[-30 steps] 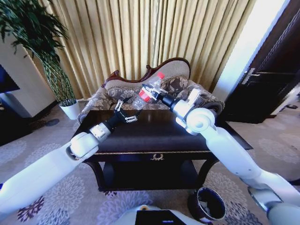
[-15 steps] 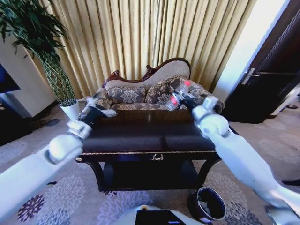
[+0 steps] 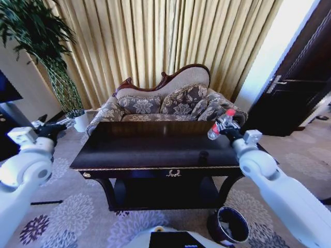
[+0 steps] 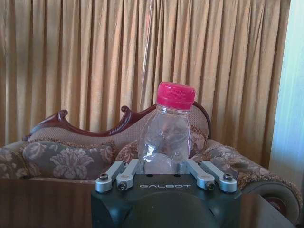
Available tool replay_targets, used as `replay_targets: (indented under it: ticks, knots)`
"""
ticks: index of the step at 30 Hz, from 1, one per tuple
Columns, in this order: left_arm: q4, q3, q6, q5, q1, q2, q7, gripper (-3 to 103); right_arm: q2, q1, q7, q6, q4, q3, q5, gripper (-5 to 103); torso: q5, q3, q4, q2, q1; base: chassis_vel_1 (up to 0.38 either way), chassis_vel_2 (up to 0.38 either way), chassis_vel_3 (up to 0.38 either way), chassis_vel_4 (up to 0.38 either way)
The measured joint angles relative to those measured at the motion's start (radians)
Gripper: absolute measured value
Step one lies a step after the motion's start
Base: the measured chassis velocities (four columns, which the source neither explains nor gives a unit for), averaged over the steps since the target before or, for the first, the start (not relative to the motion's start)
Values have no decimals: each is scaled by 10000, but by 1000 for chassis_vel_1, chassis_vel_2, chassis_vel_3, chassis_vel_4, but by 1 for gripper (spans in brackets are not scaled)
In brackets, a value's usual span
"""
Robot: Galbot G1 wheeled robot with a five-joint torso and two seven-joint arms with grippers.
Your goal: Move to the front of the table and place the trash on the table into the trash bin.
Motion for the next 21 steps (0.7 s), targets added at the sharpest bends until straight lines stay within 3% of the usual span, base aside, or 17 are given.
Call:
replay_targets:
  ticks: [7,11,15,21]
  knots:
    - [-489,-257,-527,-3,459,-387,925,100,-487,-822,-31,-184,669,1132,760,28,-3,0,1,1,0,0,0,0,0]
    - [-672,-238,-525,17,611,-507,978,100,-612,-1048,-39,-177,907,1296,867,28,-1,2,2,0,1,0,0,0,0]
    - [-805,-783,-271,72,961,-619,1191,100,-715,-1263,-44,-146,1220,1331,968,28,0,1,2,0,1,15,-27,-40,21]
    - [-828,-918,-196,746,1097,-1074,1562,100,-536,-1607,-41,17,1387,1303,794,28,-3,1,5,0,1,64,-51,-63,52]
